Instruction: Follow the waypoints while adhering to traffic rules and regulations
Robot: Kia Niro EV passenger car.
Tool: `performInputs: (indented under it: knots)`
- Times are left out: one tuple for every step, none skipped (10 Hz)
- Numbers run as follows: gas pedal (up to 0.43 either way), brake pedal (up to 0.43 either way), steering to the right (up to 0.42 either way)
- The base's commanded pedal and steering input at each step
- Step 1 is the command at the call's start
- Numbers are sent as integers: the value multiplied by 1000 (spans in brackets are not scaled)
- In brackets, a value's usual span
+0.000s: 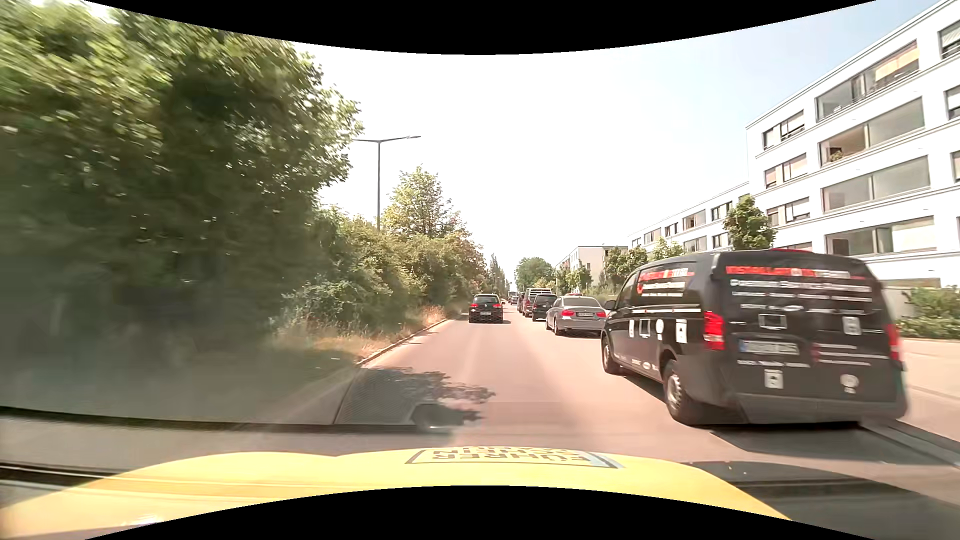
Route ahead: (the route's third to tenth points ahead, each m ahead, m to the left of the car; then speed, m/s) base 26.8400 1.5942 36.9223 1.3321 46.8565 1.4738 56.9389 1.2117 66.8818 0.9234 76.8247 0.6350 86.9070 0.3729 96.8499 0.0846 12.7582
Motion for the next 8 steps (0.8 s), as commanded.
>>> performInputs:
  knots:
    - [59,0,0]
    - [59,0,0]
    - [59,0,0]
    - [59,0,0]
    - [59,0,0]
    - [59,0,0]
    - [59,0,0]
    - [67,0,0]
